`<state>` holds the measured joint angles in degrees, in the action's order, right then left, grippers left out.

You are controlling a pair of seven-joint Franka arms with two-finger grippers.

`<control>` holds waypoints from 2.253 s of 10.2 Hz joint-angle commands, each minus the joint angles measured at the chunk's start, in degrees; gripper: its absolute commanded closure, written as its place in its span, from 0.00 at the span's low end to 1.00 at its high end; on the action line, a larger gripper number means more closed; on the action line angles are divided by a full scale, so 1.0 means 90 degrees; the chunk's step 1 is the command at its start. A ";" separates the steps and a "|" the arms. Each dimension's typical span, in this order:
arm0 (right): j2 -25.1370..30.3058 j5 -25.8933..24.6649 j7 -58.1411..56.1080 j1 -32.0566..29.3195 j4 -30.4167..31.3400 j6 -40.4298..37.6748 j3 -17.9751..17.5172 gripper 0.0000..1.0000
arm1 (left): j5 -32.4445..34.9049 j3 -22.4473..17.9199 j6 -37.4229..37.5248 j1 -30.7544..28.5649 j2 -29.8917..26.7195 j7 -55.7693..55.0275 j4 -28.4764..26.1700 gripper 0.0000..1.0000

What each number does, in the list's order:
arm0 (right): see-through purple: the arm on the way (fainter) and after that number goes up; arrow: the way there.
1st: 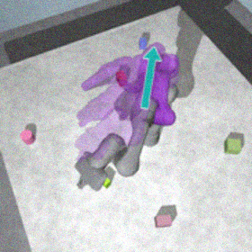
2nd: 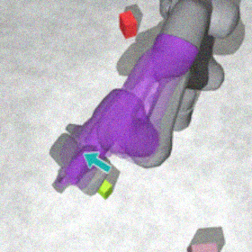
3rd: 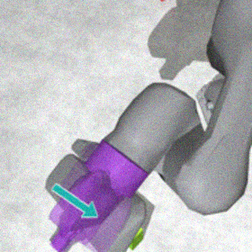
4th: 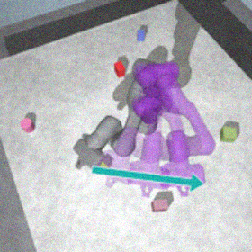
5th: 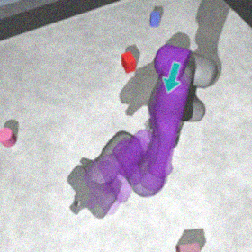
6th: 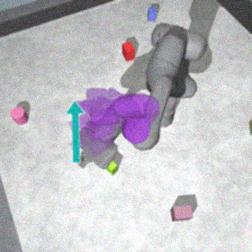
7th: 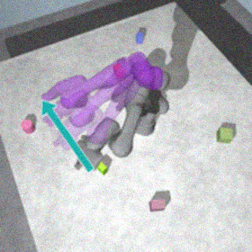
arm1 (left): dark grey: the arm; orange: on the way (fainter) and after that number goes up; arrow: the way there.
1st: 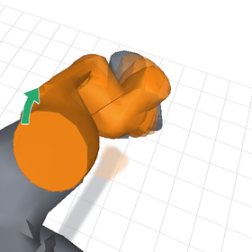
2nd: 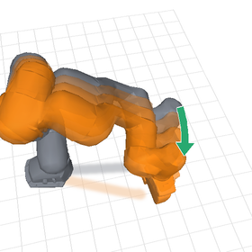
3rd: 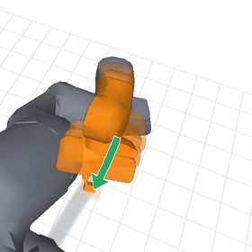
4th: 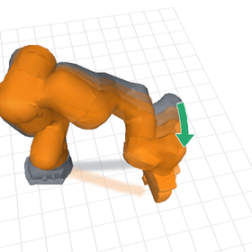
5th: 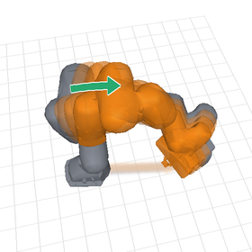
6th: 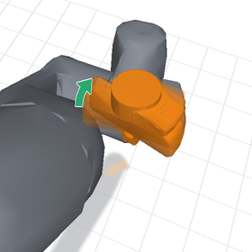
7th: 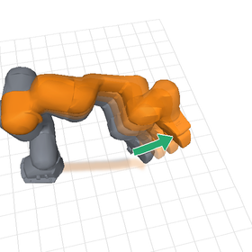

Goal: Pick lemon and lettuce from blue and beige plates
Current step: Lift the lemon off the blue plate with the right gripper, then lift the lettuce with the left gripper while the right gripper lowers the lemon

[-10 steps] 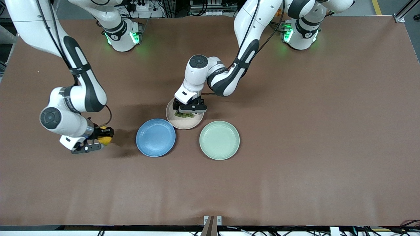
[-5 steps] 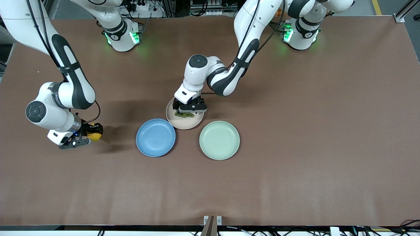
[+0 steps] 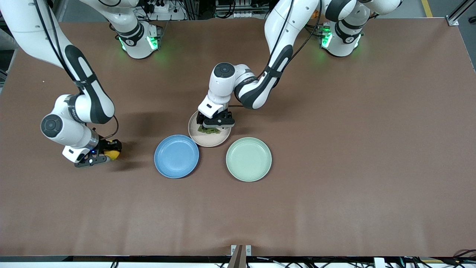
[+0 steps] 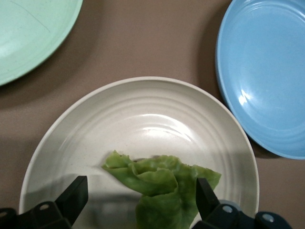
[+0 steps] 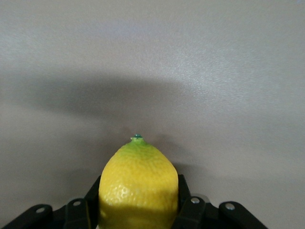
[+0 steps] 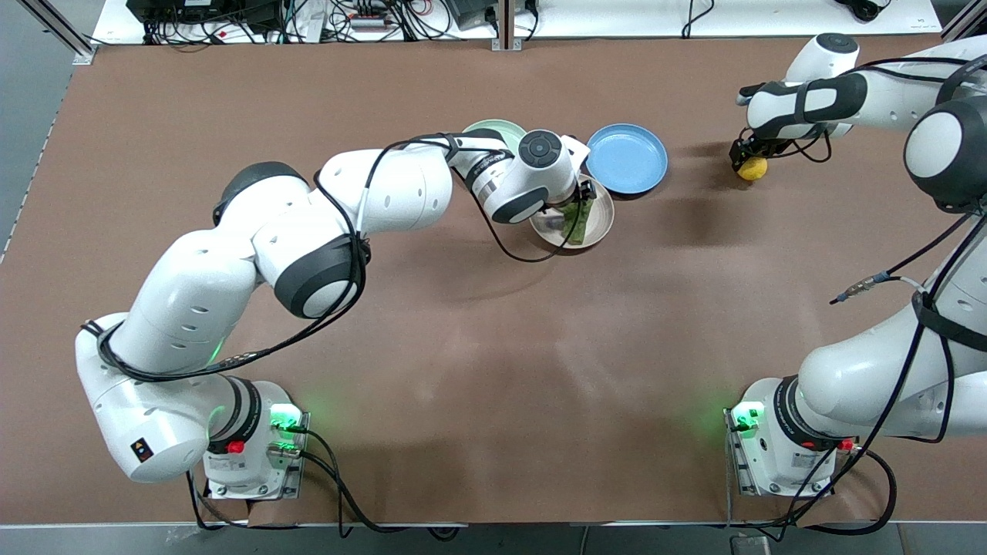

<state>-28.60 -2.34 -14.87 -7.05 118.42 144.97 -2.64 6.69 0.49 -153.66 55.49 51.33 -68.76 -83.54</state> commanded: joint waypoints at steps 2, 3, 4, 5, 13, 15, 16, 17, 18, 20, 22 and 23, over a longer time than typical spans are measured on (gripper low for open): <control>-0.0073 -0.0082 -0.0038 -0.0106 0.0035 0.0122 -0.0088 0.82 | 0.0203 -0.0093 0.0061 0.0075 -0.0009 -0.0532 0.0014 0.91; -0.0074 -0.0092 -0.0038 -0.0106 0.0035 0.0122 -0.0088 0.78 | 0.0204 -0.0093 0.0051 0.0075 -0.0019 -0.0573 0.0014 1.00; -0.0074 -0.0092 -0.0038 -0.0106 0.0026 0.0093 -0.0098 0.62 | 0.0204 -0.0093 0.0051 0.0065 -0.0058 -0.0573 0.0014 1.00; -0.0074 -0.0092 -0.0038 -0.0115 0.0016 0.0064 -0.0088 0.23 | 0.0194 -0.0093 0.0061 0.0055 -0.0136 -0.0592 0.0024 1.00; 0.0004 0.0016 0.0031 -0.0057 -0.1320 -0.2305 -0.0156 0.00 | 0.0155 -0.0093 0.1327 -0.0159 -0.0985 -0.0603 0.0024 1.00; 0.0053 0.0016 0.0030 0.0138 -0.1410 -0.2466 -0.0244 0.00 | 0.0136 -0.0093 0.2001 -0.0277 -0.1316 -0.0612 0.0014 1.00; 0.0131 0.0016 0.0021 0.0168 -0.1420 -0.2466 -0.0360 0.00 | 0.0135 -0.0084 0.2449 -0.0393 -0.1511 -0.0622 0.0014 1.00; 0.0276 0.0006 0.0011 0.0197 -0.1459 -0.2466 -0.0516 0.00 | 0.0135 -0.0084 0.2802 -0.0500 -0.1639 -0.0612 0.0014 1.00; 0.0375 0.0006 0.0030 0.0197 -0.1507 -0.2466 -0.0624 0.00 | 0.0135 -0.0093 0.2960 -0.0695 -0.1660 -0.0602 0.0014 1.00; 0.0453 0.0006 0.0001 0.0197 -0.1508 -0.2475 -0.0654 0.00 | 0.0145 -0.0093 0.2991 -0.1173 -0.1660 -0.0563 0.0033 1.00; 0.0706 -0.0004 -0.0009 0.0275 -0.1450 -0.2699 -0.0655 0.00 | 0.0194 -0.0093 0.2991 -0.1506 -0.1689 -0.0554 0.0024 1.00; 0.0940 -0.0042 -0.0008 0.0295 -0.1294 -0.2700 -0.0654 0.00 | 0.0204 -0.0084 0.3029 -0.1710 -0.1709 -0.0409 0.0014 1.00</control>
<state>-24.01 -2.31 -14.85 -4.60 104.39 121.64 -8.28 6.76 -0.84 -127.32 41.87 37.13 -72.40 -82.60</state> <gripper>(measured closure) 0.000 0.982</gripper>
